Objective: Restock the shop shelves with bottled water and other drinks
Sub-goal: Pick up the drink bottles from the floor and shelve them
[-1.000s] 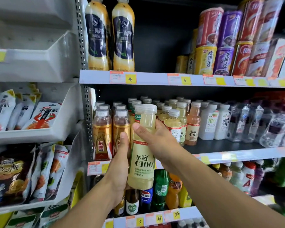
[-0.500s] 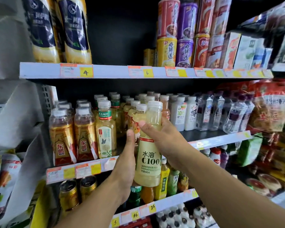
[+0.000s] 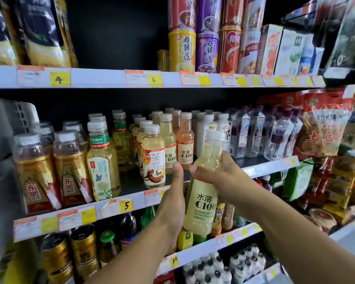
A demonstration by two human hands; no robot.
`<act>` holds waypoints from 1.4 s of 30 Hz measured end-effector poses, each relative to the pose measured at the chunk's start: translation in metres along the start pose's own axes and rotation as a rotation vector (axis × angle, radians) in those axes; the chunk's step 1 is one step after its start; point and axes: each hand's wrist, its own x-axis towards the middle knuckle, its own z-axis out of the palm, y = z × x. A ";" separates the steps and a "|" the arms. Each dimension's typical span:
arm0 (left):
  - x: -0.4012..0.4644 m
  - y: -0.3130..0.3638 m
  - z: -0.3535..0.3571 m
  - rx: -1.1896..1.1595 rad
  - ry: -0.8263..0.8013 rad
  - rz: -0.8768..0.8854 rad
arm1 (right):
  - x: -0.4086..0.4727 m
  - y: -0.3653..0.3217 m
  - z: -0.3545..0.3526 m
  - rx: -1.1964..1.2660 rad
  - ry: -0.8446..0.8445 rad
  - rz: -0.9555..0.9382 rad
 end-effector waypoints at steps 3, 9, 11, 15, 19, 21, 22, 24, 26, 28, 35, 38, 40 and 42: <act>0.009 0.002 -0.006 0.027 0.092 0.039 | 0.005 -0.001 -0.004 -0.064 -0.029 -0.036; 0.019 -0.024 -0.044 1.524 0.361 0.233 | 0.041 -0.004 0.017 -0.206 0.253 -0.215; 0.021 -0.033 -0.049 1.764 0.279 0.189 | 0.058 -0.003 0.022 -0.185 0.274 -0.233; 0.026 -0.034 -0.047 1.910 0.169 0.097 | 0.086 0.001 0.034 -0.172 0.228 -0.256; 0.029 -0.033 -0.052 1.934 0.158 0.110 | 0.107 0.011 0.044 -0.187 0.187 -0.239; 0.030 -0.031 -0.057 1.911 0.145 0.101 | 0.115 0.015 0.047 -0.218 0.171 -0.228; 0.030 -0.029 -0.058 1.896 0.147 0.105 | 0.117 0.017 0.048 -0.235 0.162 -0.224; 0.033 -0.027 -0.059 1.906 0.158 0.107 | 0.121 0.017 0.048 -0.265 0.140 -0.212; 0.036 -0.025 -0.058 1.941 0.176 0.107 | 0.123 0.017 0.049 -0.309 0.107 -0.198; 0.038 -0.022 -0.058 1.901 0.220 0.113 | 0.124 0.016 0.051 -0.358 0.082 -0.193; 0.038 -0.016 -0.063 1.801 0.256 0.192 | 0.123 0.029 0.056 -0.318 0.104 -0.171; 0.034 -0.021 -0.062 1.782 0.252 0.206 | 0.120 0.034 0.060 -0.319 0.116 -0.120; 0.033 -0.020 -0.063 1.785 0.234 0.230 | 0.117 0.043 0.061 -0.345 0.125 -0.125; 0.031 -0.018 -0.064 1.789 0.203 0.232 | 0.106 0.049 0.063 -0.411 0.164 -0.111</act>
